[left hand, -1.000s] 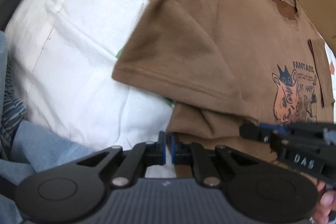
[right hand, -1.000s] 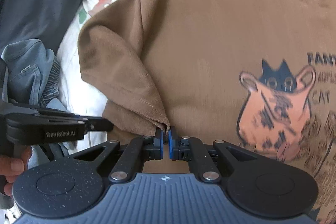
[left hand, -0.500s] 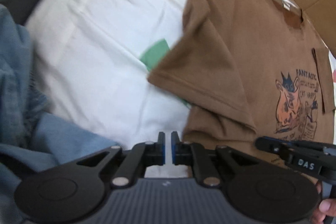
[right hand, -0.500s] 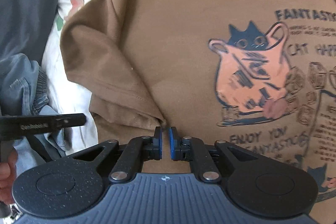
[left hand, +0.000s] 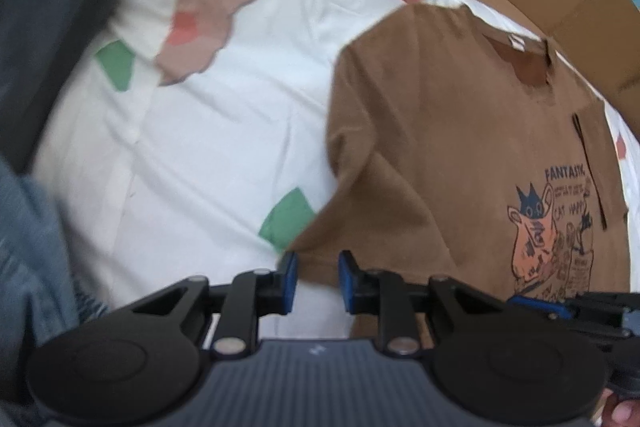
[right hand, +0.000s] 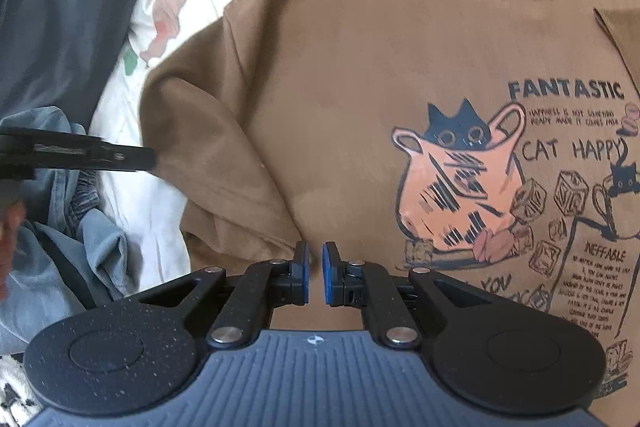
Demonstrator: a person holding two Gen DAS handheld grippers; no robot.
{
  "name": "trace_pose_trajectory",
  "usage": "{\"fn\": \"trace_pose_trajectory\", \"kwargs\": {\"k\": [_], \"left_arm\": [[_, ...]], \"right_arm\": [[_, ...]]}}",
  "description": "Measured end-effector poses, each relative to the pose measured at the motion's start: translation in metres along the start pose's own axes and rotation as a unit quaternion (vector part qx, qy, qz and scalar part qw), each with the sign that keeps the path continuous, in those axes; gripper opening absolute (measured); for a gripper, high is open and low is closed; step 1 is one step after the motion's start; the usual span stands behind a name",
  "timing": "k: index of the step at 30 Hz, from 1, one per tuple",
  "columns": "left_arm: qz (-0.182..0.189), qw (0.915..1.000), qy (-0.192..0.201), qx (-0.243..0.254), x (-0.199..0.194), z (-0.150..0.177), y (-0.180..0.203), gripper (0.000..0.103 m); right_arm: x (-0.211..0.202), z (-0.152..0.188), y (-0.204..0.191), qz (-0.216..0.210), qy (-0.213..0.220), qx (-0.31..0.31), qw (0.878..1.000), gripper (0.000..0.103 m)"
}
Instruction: Fold clothes
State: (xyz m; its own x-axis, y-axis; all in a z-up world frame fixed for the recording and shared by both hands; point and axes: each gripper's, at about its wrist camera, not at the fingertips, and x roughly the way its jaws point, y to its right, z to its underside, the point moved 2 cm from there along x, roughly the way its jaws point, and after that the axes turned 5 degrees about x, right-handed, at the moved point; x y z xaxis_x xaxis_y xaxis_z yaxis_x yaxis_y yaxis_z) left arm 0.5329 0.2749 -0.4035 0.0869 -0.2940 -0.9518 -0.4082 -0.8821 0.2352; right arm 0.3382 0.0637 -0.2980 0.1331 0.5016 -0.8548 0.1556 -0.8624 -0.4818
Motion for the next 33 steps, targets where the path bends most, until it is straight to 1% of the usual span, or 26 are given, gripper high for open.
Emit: {"fn": "trace_pose_trajectory", "kwargs": {"k": [4, 9, 14, 16, 19, 22, 24, 26, 27, 28, 29, 30, 31, 33], "left_arm": [[-0.011, 0.9993, -0.02, 0.03, 0.01, -0.001, 0.002, 0.023], [-0.016, 0.999, -0.016, 0.039, 0.005, 0.0, -0.004, 0.023], [-0.022, 0.9979, -0.01, 0.061, 0.001, -0.006, -0.016, 0.023], [-0.015, 0.9978, -0.014, 0.064, 0.004, -0.009, -0.02, 0.023], [0.008, 0.9967, -0.022, 0.078, 0.011, -0.012, -0.017, 0.023], [0.013, 0.9931, -0.026, 0.114, 0.016, -0.013, -0.009, 0.023], [0.014, 0.993, -0.028, 0.114, 0.018, -0.014, -0.009, 0.023], [0.017, 0.9932, -0.03, 0.111, 0.017, -0.014, -0.009, 0.02], [0.019, 0.9933, -0.031, 0.11, 0.016, -0.014, -0.009, 0.016], [0.025, 0.9934, -0.033, 0.107, 0.014, -0.015, -0.009, 0.008], [0.031, 0.9935, -0.035, 0.104, 0.012, -0.016, -0.009, 0.007], [0.037, 0.9937, -0.035, 0.099, 0.01, -0.017, -0.01, 0.006], [0.043, 0.9938, -0.035, 0.096, 0.007, -0.019, -0.011, 0.004], [0.056, 0.9934, -0.037, 0.093, -0.001, -0.024, -0.013, 0.004]], "right_arm": [[-0.001, 0.001, -0.01, -0.008, 0.017, -0.009, 1.0, 0.006], [0.002, 0.003, -0.026, -0.012, 0.029, -0.022, 0.999, 0.006], [0.007, 0.003, -0.037, -0.017, 0.042, -0.009, 0.999, 0.006], [0.009, 0.002, -0.043, -0.021, 0.044, -0.01, 0.999, 0.006], [0.011, 0.002, -0.051, -0.024, 0.044, -0.018, 0.999, 0.006], [0.012, 0.001, -0.056, -0.026, 0.045, -0.025, 0.998, 0.006], [0.014, 0.0, -0.059, -0.026, 0.044, -0.029, 0.998, 0.006], [0.015, 0.0, -0.061, -0.027, 0.042, -0.028, 0.998, 0.006], [0.016, -0.001, -0.063, -0.026, 0.041, -0.028, 0.998, 0.006], [0.017, -0.001, -0.065, -0.024, 0.04, -0.03, 0.998, 0.007], [0.017, -0.001, -0.067, -0.024, 0.039, -0.031, 0.998, 0.007], [0.017, -0.001, -0.069, -0.025, 0.039, -0.033, 0.998, 0.012], [0.016, -0.001, -0.072, -0.027, 0.039, -0.036, 0.998, 0.024], [0.013, -0.003, -0.077, -0.027, 0.044, -0.047, 0.998, 0.037]]}}
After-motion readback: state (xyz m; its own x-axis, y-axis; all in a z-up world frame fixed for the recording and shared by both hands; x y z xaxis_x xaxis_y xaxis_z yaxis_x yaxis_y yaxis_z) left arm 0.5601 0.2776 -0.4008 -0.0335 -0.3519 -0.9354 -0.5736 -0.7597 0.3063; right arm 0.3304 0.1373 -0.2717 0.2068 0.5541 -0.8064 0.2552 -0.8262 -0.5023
